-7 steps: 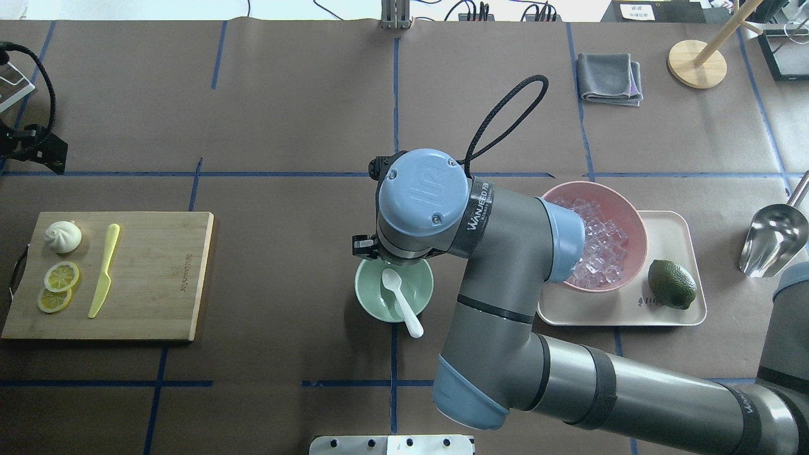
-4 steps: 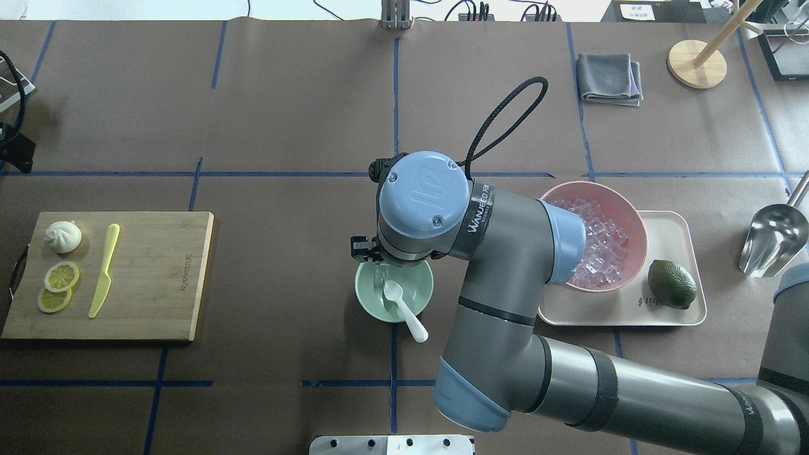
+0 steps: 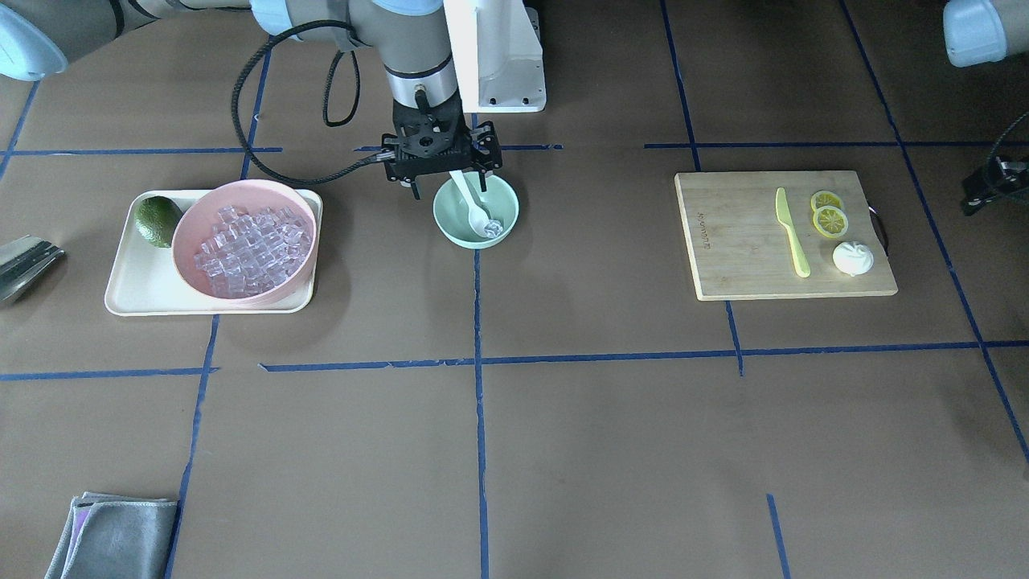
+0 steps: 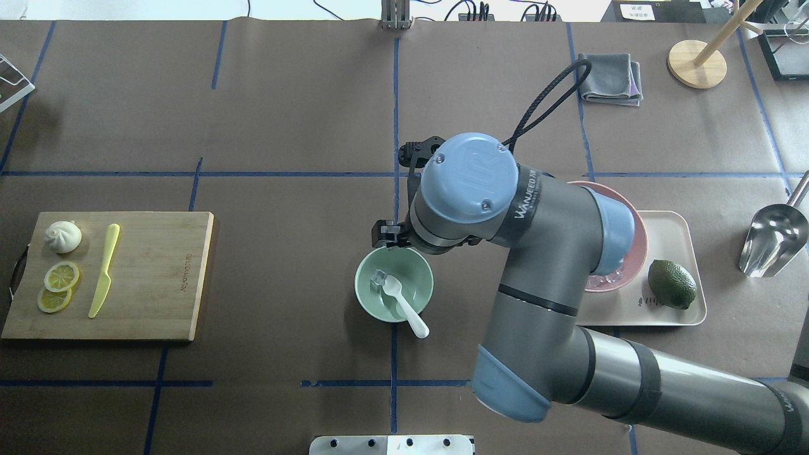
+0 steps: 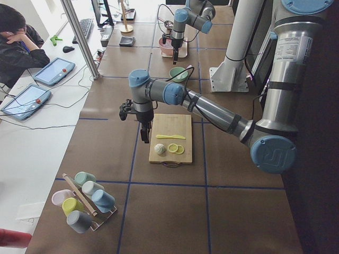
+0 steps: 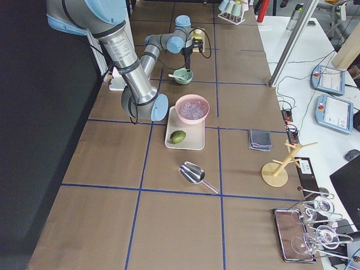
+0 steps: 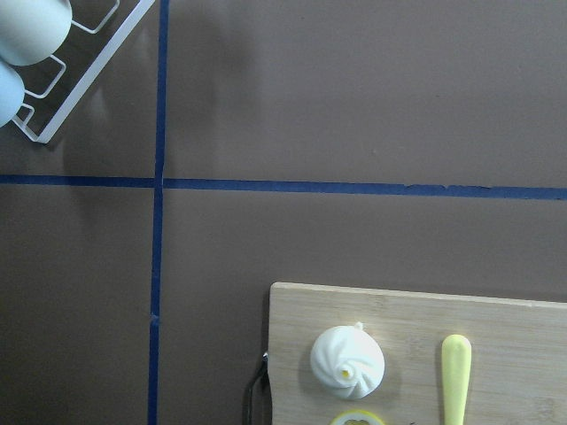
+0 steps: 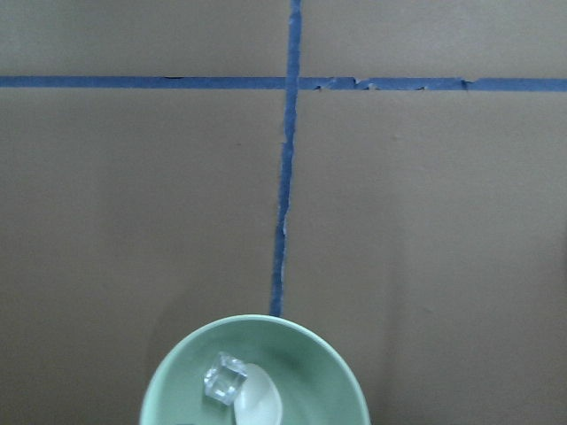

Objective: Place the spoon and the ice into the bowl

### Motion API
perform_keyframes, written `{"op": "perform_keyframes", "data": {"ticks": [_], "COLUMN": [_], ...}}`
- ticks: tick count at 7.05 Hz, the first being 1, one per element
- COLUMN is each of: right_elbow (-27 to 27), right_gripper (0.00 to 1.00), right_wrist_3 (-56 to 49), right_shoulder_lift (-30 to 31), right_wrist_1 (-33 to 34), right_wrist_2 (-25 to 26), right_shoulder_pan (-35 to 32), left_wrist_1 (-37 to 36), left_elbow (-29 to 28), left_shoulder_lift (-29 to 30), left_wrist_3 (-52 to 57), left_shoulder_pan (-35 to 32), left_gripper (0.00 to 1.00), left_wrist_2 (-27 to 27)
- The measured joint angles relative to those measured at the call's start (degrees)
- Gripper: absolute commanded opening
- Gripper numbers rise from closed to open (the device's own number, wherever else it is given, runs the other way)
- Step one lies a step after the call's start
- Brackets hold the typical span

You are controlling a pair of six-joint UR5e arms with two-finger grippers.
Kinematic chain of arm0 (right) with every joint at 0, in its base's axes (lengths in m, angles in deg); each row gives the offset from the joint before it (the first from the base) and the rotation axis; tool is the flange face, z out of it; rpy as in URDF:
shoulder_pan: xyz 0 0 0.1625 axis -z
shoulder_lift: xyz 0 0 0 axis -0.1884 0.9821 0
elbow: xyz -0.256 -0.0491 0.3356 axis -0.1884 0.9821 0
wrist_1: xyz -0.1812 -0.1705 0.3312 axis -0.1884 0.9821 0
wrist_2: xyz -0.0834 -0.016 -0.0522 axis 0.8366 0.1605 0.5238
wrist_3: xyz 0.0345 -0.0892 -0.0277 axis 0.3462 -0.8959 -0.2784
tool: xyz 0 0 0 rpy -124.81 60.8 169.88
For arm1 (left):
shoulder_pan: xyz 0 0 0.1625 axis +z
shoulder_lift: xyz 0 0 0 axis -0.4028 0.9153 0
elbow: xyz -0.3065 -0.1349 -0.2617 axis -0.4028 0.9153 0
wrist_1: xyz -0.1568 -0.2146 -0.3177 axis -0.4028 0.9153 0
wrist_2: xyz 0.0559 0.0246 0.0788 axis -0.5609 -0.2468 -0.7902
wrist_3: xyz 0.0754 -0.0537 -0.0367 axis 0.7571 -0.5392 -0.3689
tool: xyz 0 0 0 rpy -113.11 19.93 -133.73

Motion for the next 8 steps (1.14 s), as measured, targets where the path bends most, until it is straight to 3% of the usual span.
{"op": "perform_keyframes", "data": {"ticks": [2, 3, 5, 8], "right_elbow": [-6.2, -8.0, -9.2, -8.4], "right_gripper": [1.0, 1.0, 1.0, 1.0], "right_wrist_3": [-7.0, -12.5, -27.6, -47.6], "right_shoulder_lift": [4.8, 7.3, 14.9, 28.0], "right_wrist_1": [3.7, 4.8, 5.2, 4.9], "right_wrist_2": [-2.2, -6.4, -17.7, -23.8], "right_shoulder_pan": [-4.8, -9.4, -22.4, -38.6], "left_wrist_1": [-0.1, 0.8, 3.7, 4.4], "left_elbow": [-2.4, -3.2, -3.9, -4.5], "left_shoulder_lift": [-2.8, -4.8, -8.2, -8.8], "left_wrist_3": [11.7, 14.5, 18.0, 18.3], "left_shoulder_pan": [-5.0, -6.6, -8.3, -9.1], "left_gripper": [1.0, 1.0, 1.0, 1.0], "left_wrist_2": [2.8, 5.7, 8.6, 9.0]}}
